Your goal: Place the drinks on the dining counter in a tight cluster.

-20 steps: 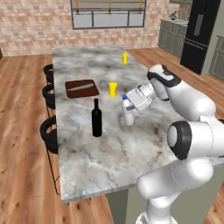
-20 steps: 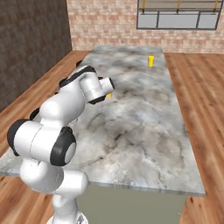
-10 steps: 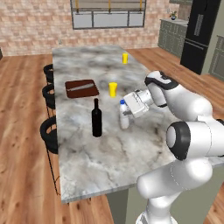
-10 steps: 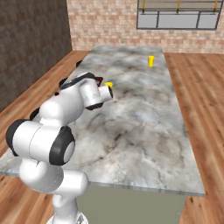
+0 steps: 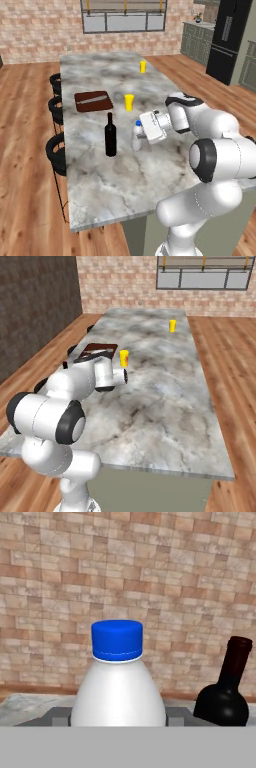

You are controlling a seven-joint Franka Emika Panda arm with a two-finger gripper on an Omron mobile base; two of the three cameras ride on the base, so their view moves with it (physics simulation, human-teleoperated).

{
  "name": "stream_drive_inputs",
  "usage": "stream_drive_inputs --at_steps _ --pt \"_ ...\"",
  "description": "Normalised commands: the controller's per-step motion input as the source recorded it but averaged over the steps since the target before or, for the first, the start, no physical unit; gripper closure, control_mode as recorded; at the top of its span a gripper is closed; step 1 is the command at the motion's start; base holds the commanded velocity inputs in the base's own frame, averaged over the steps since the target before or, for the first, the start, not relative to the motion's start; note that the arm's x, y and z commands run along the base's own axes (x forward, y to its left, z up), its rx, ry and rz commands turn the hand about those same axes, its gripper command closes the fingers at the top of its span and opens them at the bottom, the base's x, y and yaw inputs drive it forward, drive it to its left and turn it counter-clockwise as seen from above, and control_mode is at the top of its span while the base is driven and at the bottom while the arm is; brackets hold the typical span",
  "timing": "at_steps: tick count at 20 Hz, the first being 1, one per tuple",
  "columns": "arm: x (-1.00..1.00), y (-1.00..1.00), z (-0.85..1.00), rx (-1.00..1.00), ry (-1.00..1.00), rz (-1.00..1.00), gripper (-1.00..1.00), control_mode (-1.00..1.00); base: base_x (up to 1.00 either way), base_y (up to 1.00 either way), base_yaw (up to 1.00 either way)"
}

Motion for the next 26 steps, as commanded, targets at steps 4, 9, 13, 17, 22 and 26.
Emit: stream_drive_inputs --at_steps 4,9,13,17,22,26 --pt "0.08 0.0 0.0 0.02 0.01 0.0 1.0 -1.0 0.0 0.0 0.0" --pt "0.12 0.02 -0.13 0.0 0.02 0.0 1.0 -1.0 0.0 0.0 0.0" --pt "0.01 0.01 -0.24 0.0 0.01 0.0 1.0 -1.0 0.0 0.0 0.0" --pt "0.0 0.0 -0.35 0.0 0.0 0.0 1.0 -1.0 0.0 0.0 0.0" --pt "0.11 0.0 -0.2 0.0 0.0 0.0 1.0 -1.0 0.0 0.0 0.0" --pt "0.46 0.0 0.0 0.0 0.0 0.0 1.0 -1.0 0.0 0.0 0.0"
